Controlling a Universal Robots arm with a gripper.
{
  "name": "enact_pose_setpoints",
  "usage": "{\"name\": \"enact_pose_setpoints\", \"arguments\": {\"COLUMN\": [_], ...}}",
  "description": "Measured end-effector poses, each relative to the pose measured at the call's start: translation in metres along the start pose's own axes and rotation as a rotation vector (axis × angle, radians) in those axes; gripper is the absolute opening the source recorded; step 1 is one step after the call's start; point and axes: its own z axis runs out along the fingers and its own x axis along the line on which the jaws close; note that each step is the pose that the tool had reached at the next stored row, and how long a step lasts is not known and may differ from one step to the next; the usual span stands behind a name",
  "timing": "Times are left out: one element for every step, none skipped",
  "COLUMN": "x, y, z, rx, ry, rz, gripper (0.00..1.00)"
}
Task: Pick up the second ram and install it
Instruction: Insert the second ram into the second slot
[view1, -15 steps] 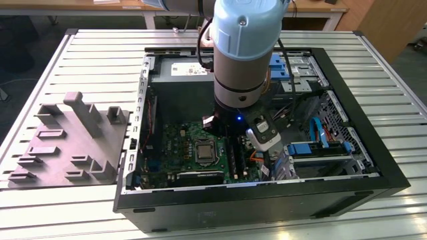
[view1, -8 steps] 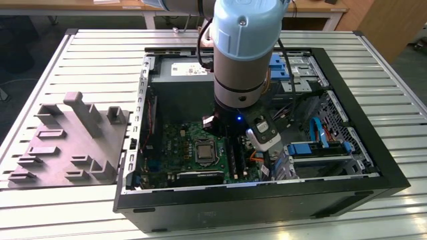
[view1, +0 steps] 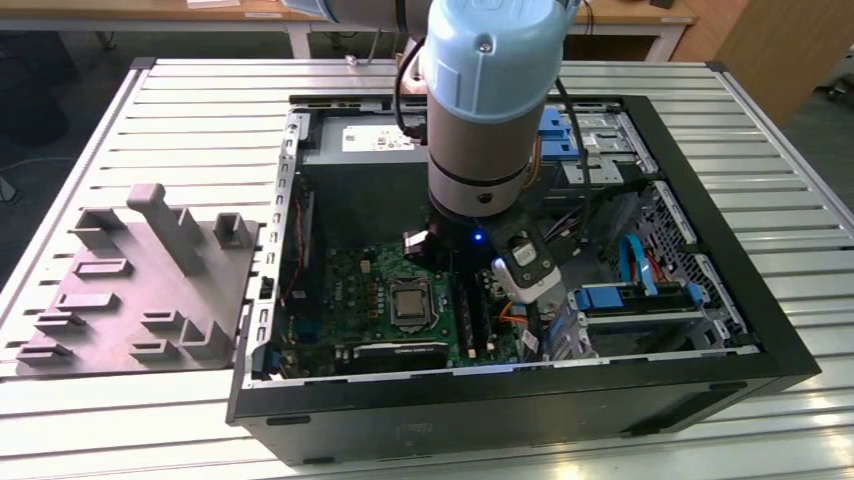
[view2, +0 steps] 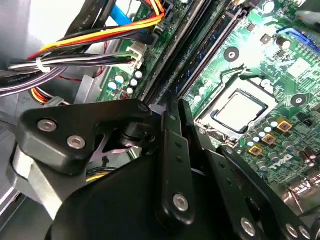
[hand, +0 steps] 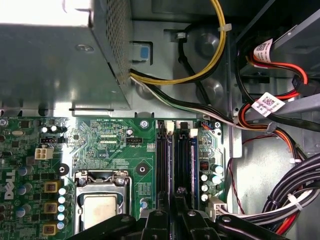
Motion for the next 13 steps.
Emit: {"name": "enact_pose_setpoints", "arguments": {"x": [0.0, -0.0001, -0.0002, -0.0003, -0.0005, -0.0006, -0.0008, -0.001, -0.0012, -0.0014, -0.0016, -0.0017, -0.0018], "y": [0.0, 0.0001, 0.0003, 0.0005, 0.0007, 0.001, 0.0013, 0.0016, 0.0019, 0.0022, 0.0025, 0.0028, 0.003], "z": [-0.0004, -0.0014, -0.0026, -0.0044, -0.0067, -0.0092, -0.0118, -0.0146, -0.0171, -0.0199, -0.0225, -0.0248, -0.0268], "rx": [0.0002, 0.0002, 0.0, -0.0001, -0.0001, -0.0001, -0.0001, -0.0001, -0.0002, -0.0001, -0.0001, 0.0, -0.0001], "ry": [0.0001, 0.0001, -0.0001, -0.0001, -0.0001, -0.0001, -0.0001, -0.0001, -0.0001, -0.0001, 0.0, 0.0, -0.0001], "rz": [0.0, 0.0, 0.0, 0.0, 0.0, 0.0, 0.0, 0.0, 0.0, 0.0, 0.0, 0.0, 0.0], "gripper": [0.19, 0.19, 0.19, 0.19, 0.19, 0.19, 0.19, 0.19, 0.19, 0.19, 0.19, 0.19, 0.19]}}
